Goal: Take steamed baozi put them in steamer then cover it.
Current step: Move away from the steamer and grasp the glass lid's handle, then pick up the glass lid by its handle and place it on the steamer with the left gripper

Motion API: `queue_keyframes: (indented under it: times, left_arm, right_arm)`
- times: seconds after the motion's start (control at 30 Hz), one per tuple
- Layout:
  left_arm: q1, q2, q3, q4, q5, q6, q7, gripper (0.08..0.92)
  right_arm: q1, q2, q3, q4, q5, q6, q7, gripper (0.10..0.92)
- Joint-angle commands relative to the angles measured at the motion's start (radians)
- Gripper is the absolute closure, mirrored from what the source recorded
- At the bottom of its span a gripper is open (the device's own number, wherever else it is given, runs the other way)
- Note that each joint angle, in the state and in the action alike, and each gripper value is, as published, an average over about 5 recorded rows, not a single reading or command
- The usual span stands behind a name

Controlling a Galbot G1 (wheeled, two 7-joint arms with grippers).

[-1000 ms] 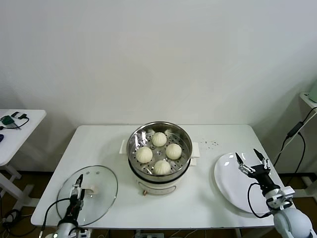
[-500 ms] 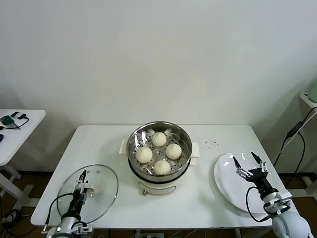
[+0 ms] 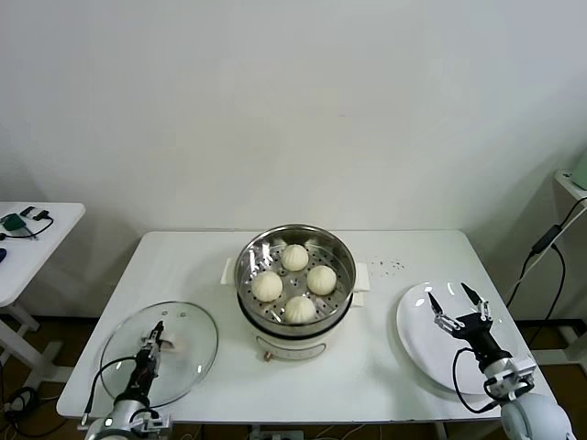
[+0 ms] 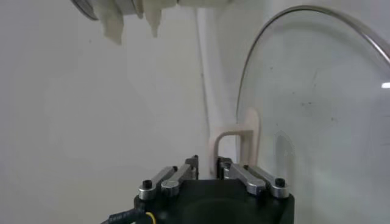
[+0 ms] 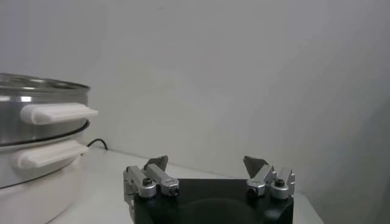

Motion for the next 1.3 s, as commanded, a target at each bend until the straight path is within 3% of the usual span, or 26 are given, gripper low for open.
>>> queue_keyframes:
  times: [0.03, 0.27, 0.47, 0.77, 1.0, 1.3]
  left_arm:
    - [0.021, 0.006, 0.003, -0.049, -0.047, 0.002, -0.002, 0.828]
    - [0.100, 0.025, 0.018, -0.209, -0.131, 0.078, 0.011, 0.858]
    - [0.209, 0.053, 0.056, -0.430, -0.142, 0.341, 0.037, 0.858]
    - [0.244, 0.171, 0.174, -0.607, -0.154, 0.567, 0.073, 0.858]
    - [0.127, 0.326, 0.308, -0.605, -0.171, 0.699, 0.116, 0.858]
    - [-0.194, 0.468, 0.610, -0.595, -0.193, 0.881, 0.303, 0.858]
  right_arm:
    - [0.000, 0.002, 0.001, -0.004, -0.009, 0.003, -0.003, 0.203]
    - [0.006, -0.001, 0.002, -0.010, -0.010, 0.005, -0.003, 0.203]
    - [0.018, -0.005, -0.001, -0.016, -0.015, 0.007, -0.002, 0.203]
    - [0.036, -0.019, -0.009, -0.023, -0.035, 0.005, 0.004, 0.203]
    - [0.054, -0.028, -0.014, -0.031, -0.046, -0.001, 0.013, 0.203]
    - [0.070, -0.017, -0.023, -0.043, -0.071, -0.004, 0.026, 0.203]
